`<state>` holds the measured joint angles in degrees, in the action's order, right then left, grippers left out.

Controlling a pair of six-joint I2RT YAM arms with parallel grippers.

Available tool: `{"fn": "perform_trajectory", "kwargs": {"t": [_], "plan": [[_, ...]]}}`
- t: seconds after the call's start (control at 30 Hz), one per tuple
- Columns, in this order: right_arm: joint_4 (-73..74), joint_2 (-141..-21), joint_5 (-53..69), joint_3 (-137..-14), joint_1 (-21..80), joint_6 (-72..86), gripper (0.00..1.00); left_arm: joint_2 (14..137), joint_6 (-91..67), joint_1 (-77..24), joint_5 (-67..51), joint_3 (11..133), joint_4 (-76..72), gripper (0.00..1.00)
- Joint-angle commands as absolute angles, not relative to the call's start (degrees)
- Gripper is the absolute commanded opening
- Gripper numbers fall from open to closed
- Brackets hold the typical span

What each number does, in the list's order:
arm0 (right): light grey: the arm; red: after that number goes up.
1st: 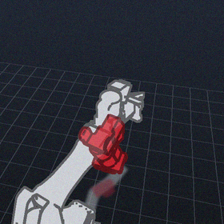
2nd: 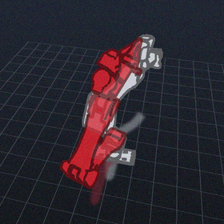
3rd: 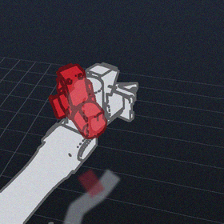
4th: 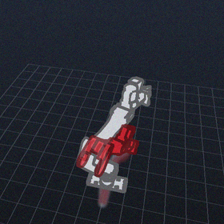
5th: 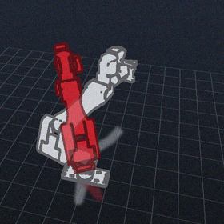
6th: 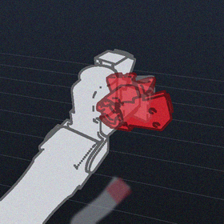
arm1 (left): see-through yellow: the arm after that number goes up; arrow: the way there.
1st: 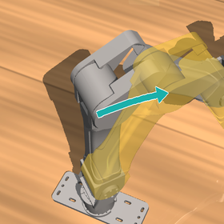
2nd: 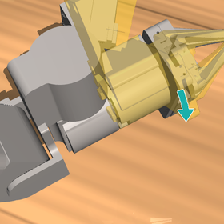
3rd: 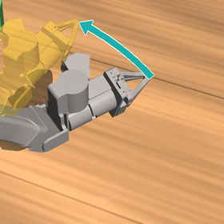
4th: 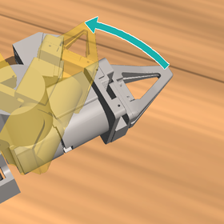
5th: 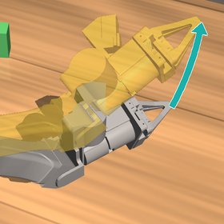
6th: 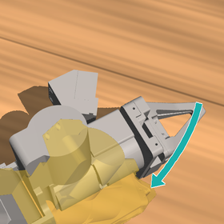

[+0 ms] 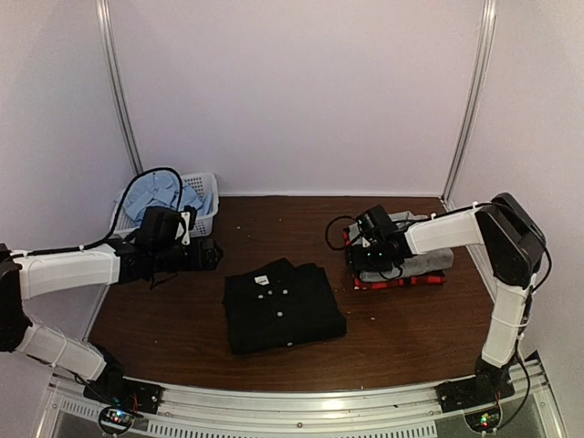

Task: Fold and stack the long sleeve shirts
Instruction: Move the square-folded shirt to the center of the board, then pick up the square-folded shirt from the center of the board.

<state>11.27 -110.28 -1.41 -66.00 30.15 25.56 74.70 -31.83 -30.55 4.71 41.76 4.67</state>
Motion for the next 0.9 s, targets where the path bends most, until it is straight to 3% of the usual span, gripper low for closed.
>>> {"fn": "perform_trajectory", "kwargs": {"t": [0.0,0.23,0.37,0.87], "plan": [[13.4,-109.4,3.8,-61.8,38.8,33.4,0.77,72.3,-31.9,-30.5,4.2,39.4,5.4,0.92],[13.5,-102.8,0.3,-64.3,44.2,33.6,0.82,69.5,-35.3,-30.6,-5.6,32.2,2.6,0.94],[17.4,-98.5,-1.3,-66.3,46.9,31.1,0.83,66.5,-40.7,-30.6,-12.3,25.2,-6.8,0.96],[9.5,-101.4,12.4,-58.6,49.6,33.4,0.75,74.0,-48.2,-33.0,-19.9,22.6,-18.0,0.95]]}}
